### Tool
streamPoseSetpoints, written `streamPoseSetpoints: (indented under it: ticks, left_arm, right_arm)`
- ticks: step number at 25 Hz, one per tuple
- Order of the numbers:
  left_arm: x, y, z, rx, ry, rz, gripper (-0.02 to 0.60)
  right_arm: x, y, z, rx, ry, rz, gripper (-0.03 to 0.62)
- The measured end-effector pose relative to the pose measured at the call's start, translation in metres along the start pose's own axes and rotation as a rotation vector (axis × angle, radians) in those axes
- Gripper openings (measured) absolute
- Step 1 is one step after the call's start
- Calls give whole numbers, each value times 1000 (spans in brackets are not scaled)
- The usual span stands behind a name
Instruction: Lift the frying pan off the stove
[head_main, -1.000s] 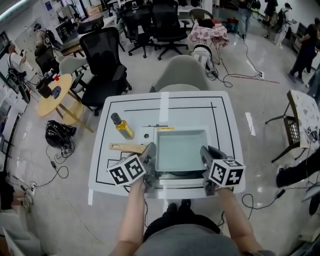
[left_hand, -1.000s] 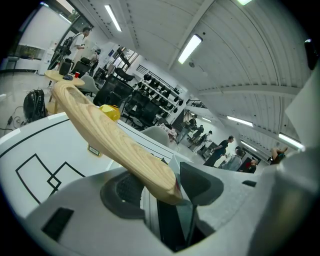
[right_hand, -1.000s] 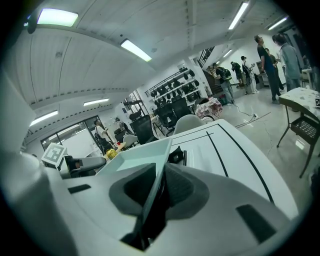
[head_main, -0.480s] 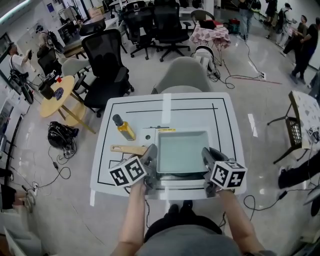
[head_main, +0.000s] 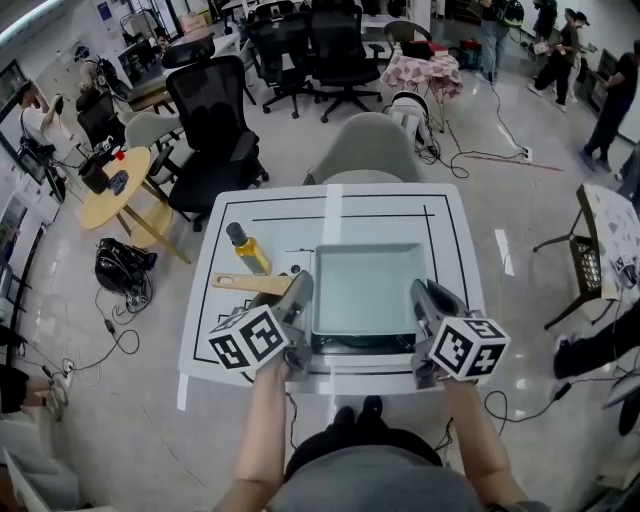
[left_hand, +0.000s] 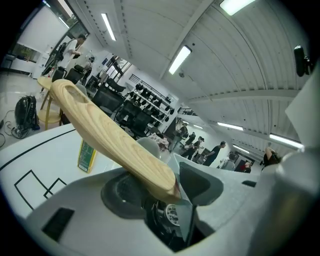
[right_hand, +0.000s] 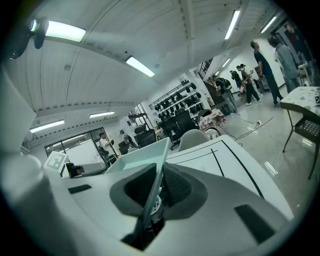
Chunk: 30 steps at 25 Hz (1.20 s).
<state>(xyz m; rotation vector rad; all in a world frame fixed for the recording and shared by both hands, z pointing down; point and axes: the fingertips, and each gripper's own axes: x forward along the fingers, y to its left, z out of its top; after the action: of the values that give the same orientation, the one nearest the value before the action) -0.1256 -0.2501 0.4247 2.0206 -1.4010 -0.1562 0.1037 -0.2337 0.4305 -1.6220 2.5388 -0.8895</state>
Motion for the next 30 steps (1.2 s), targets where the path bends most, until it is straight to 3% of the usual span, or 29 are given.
streamPoseSetpoints:
  ticks: [12,23,30]
  left_arm:
    - [-21,-38,43,24,-119,-116,216]
    - [-38,-63,59,77,-173,-168,216]
    - [-42,-67,60,66,-184,-190,216]
  right_arm:
    - [-30,35,56,-56,-164,44,37]
    - [-53,47,73,-83,-246,56,28]
    - [-59,52,78,-117,-271,52,28]
